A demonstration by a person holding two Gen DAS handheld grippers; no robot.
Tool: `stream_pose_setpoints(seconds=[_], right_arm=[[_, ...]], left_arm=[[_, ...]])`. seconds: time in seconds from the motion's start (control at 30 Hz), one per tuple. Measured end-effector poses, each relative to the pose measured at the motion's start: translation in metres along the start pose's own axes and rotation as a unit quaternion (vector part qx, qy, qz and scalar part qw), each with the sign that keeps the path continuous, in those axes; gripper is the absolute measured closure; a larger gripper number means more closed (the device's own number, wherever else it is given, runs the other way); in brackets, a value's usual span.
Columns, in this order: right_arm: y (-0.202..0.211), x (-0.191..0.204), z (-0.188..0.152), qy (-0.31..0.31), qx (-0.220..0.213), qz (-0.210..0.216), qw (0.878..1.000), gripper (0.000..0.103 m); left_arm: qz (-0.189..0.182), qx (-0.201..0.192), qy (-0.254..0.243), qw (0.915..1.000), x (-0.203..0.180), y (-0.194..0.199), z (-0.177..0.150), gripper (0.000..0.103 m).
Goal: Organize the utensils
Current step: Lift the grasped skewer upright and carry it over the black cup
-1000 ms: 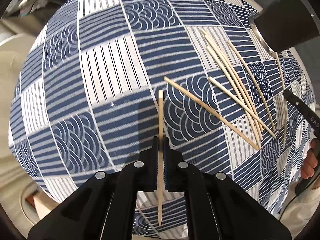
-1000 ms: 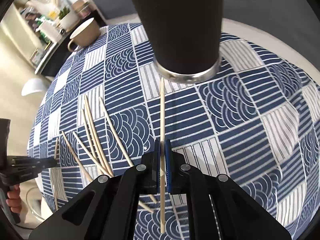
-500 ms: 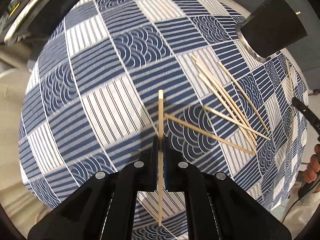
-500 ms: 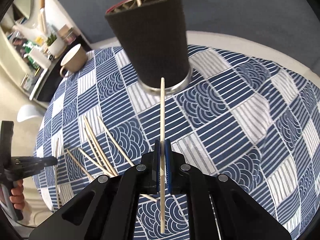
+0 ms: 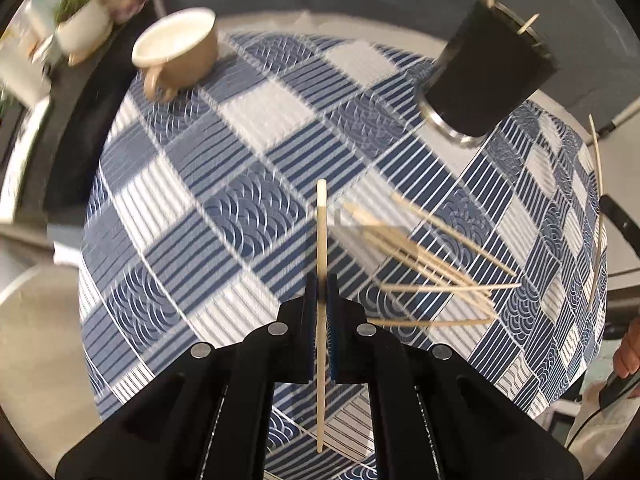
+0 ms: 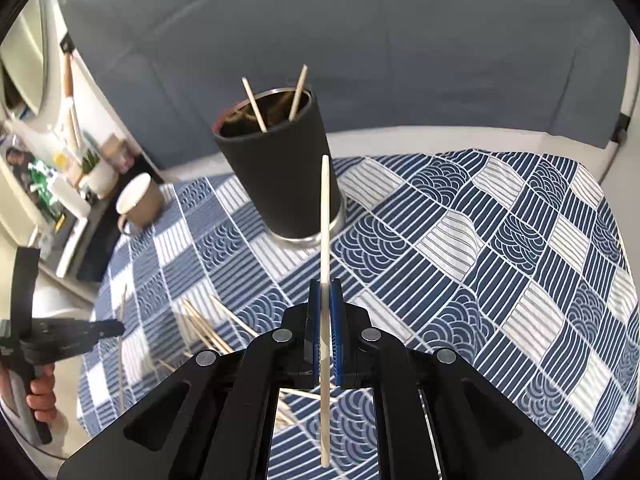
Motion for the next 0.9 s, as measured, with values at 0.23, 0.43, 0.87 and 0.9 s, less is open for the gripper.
stream_pose_setpoints(seconds=[0.23,0.43,0.87,0.9], right_arm=[[0.010,0.014,-0.004,-0.003,-0.019,-0.003,1.000,0.098],[0.015,0.012,0.015,0.010,-0.024,0.001,1.000,0.098],[0.011,-0.007,0.110,0.047,-0.060,0.048,0.996,0.098],[0.012,-0.008,0.117,0.052,-0.071,0.050,0.995,0.098]], left_arm=[[-0.023,-0.048,-0.027,0.9982,-0.041,0.031,0.025,0.098],[-0.055,-0.090,-0.012,0.9943,-0.048,0.061,0.062,0.098],[-0.127,-0.178,0.025,0.9755,-0.079,0.115,0.141,0.098],[-0.133,-0.187,0.026,0.9729,-0.082,0.118,0.146,0.098]])
Point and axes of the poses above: each gripper's, at about its wrist camera, not at the fingertips, and y roughly against the way its jaws point, x to its left, z to its top, the point moved 1 cm from there along -y, roughly the way its jaws point, and after that the axes turned 12 degrees about z, right-handed, at the moved point
